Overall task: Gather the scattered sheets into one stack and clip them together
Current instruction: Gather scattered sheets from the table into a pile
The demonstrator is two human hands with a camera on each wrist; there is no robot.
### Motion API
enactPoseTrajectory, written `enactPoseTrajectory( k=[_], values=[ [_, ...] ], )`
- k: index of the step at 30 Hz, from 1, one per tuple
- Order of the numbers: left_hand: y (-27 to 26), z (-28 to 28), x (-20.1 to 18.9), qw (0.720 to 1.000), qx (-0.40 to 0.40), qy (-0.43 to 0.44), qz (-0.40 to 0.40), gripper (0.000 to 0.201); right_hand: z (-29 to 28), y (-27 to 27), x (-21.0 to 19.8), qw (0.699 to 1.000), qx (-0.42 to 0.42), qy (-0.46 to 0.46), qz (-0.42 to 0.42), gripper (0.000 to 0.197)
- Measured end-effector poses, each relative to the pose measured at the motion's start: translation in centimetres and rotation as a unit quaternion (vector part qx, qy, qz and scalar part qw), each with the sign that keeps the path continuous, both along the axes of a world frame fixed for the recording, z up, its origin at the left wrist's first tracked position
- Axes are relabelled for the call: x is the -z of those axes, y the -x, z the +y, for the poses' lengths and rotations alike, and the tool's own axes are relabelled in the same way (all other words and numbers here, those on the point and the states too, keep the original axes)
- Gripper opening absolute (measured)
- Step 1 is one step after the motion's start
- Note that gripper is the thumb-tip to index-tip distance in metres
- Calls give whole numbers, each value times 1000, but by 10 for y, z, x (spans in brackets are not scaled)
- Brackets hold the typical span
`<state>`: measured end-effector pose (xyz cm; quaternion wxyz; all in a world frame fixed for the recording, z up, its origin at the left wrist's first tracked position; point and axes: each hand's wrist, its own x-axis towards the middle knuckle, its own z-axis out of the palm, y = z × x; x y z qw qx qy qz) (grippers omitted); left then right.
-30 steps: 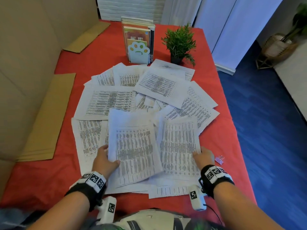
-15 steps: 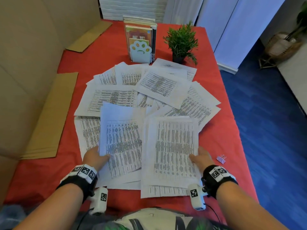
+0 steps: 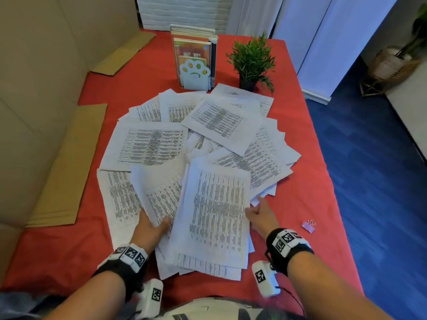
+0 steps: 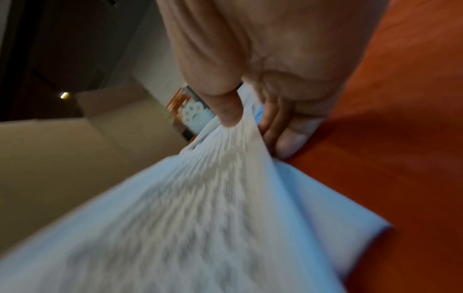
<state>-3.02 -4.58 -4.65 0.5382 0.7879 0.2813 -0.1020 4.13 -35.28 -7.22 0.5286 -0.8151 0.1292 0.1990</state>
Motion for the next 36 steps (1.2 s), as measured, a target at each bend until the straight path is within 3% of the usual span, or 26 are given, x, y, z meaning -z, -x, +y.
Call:
enactPoseTrajectory(
  k=[2, 6, 10, 15, 21, 26, 32, 36],
  values=[
    [1, 4, 2, 999, 33, -34, -6, 93, -10, -15, 1, 996, 90, -24, -8, 78],
    [4, 11, -4, 994, 67, -82, -39, 89, -18, -40, -4, 999, 52, 0, 6, 53],
    [4, 32, -16, 981, -40, -178, -59, 75, -19, -44, -15, 996, 48, 71, 21, 42],
    [3, 48, -39, 969, -149, -182, -70, 72, -10, -16, -23, 992, -10, 112, 63, 54],
    [5, 52, -28, 980, -4, -192, 52, 30, -10, 6, -19, 977, -57, 193, 68, 25],
    [11, 54, -12, 974, -1, -220, 62, 33, -35, 9, -23, 978, -13, 199, 57, 11],
    [12, 53, -19, 966, -129, -220, -42, 30, -43, 13, -33, 978, 68, 196, -6, 15],
    [8, 59, -21, 954, -244, -157, -77, 26, -47, 12, -38, 984, 93, 149, -40, 11]
  ],
)
